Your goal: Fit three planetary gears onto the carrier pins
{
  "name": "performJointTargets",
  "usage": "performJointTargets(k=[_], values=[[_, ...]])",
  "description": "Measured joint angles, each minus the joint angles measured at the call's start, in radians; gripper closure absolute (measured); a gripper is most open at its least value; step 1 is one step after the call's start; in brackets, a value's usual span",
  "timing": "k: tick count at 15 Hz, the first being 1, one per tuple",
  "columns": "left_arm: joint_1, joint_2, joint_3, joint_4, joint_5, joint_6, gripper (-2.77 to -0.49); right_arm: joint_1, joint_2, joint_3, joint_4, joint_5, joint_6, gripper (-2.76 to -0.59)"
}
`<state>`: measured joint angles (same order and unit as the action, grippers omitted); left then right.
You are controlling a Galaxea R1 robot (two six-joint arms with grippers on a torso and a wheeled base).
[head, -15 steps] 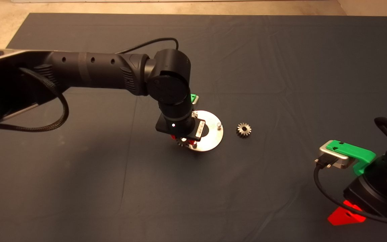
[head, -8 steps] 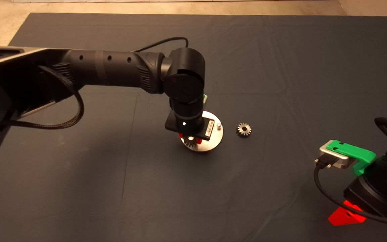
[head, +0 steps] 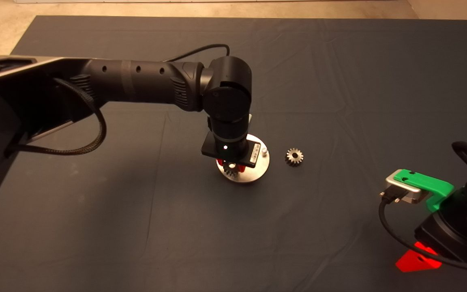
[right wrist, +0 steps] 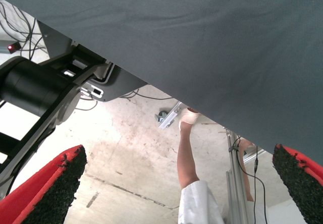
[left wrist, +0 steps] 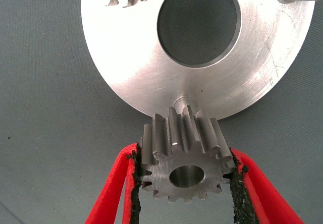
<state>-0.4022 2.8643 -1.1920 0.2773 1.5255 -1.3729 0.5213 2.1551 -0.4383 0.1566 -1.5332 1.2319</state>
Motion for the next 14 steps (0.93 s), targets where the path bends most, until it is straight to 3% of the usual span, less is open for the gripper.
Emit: performJointTargets(k=[5,14], values=[[0.000,0.004,-0.024,-0.031,0.001,0.021,-0.94,0.000,0.000,0.000,0.000,0.000,0.000,-2.75],[0.000,0.045,-0.046,-0.045,0.000,0.028,-0.94,0.000,0.000,0.000,0.000,0.000,0.000,-2.75]])
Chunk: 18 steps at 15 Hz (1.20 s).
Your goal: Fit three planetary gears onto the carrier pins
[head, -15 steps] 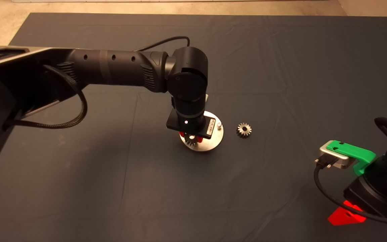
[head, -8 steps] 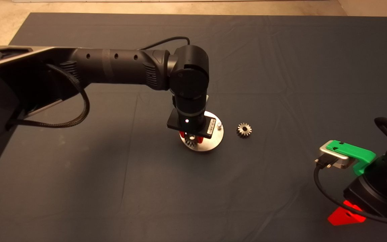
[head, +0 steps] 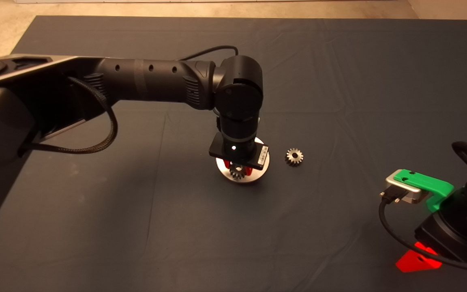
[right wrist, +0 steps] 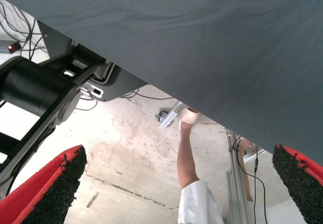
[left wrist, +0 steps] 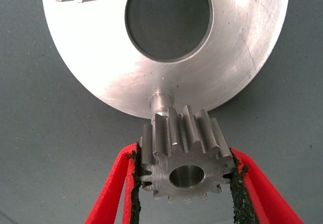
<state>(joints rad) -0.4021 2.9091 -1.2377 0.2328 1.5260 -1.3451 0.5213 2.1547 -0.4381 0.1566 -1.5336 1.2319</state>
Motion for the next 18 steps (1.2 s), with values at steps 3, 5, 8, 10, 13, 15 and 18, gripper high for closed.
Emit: performJointTargets(k=[3,5,8,10,13,15,18], values=[[0.000,0.000,-0.010,0.000,0.000,0.009,-0.94,0.000,0.000,0.000,0.000,0.000,0.000,-2.75],[0.000,0.000,-0.016,0.000,0.000,0.013,-0.94,0.000,0.000,0.000,0.000,0.000,0.000,-2.75],[0.000,0.000,-0.019,0.000,0.000,0.023,-0.94,0.000,0.000,0.000,0.000,0.000,0.000,-2.75],[0.000,0.000,-0.019,0.000,0.000,0.026,-0.94,0.000,0.000,0.000,0.000,0.000,0.000,-2.75],[0.000,0.000,-0.019,0.000,0.000,0.027,-0.94,0.000,-0.003,0.000,0.000,0.000,0.000,-2.75],[0.000,-0.001,-0.019,0.000,0.000,0.027,-0.94,0.000,-0.003,0.000,0.000,0.000,0.000,-2.75],[0.000,-0.004,-0.019,0.000,0.001,0.027,-0.94,0.000,-0.003,0.000,0.000,0.000,0.000,-2.75]])
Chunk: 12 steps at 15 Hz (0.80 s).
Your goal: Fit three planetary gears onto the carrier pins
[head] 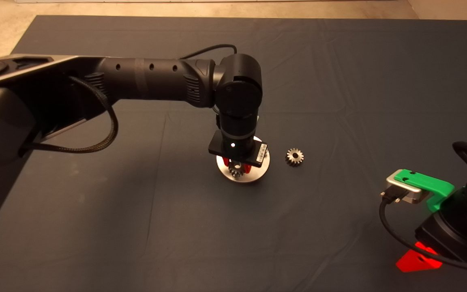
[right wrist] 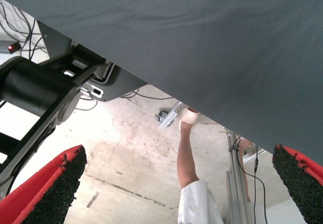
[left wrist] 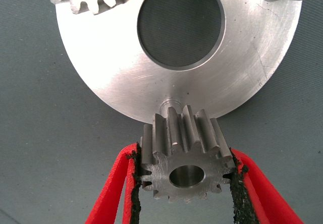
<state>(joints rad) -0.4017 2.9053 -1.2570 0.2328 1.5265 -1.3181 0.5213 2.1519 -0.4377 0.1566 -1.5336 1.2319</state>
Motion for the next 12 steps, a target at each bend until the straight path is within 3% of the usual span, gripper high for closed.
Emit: performJointTargets(k=[12], values=[[0.011,-0.014,0.008,0.000,0.000,0.000,-0.94,0.000,0.000,0.000,0.000,0.000,0.000,-2.75]])
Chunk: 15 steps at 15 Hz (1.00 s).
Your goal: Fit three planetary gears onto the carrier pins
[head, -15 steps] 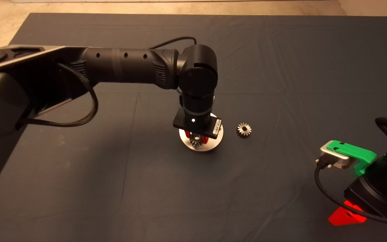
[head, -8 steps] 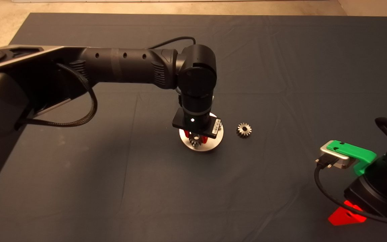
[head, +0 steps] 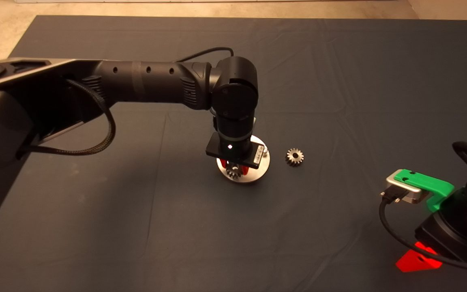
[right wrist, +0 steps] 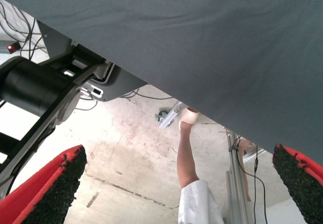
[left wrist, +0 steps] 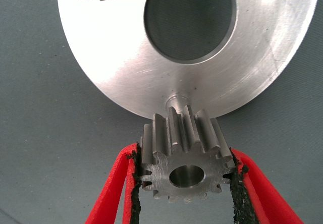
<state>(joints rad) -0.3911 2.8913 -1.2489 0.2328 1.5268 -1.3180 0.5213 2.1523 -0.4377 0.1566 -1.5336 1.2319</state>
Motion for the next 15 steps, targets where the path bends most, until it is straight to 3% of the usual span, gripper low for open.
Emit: performJointTargets(k=[15], values=[[0.017,-0.001,0.001,0.002,-0.001,0.000,-0.94,0.000,0.000,0.000,0.000,0.000,0.000,-2.75]])
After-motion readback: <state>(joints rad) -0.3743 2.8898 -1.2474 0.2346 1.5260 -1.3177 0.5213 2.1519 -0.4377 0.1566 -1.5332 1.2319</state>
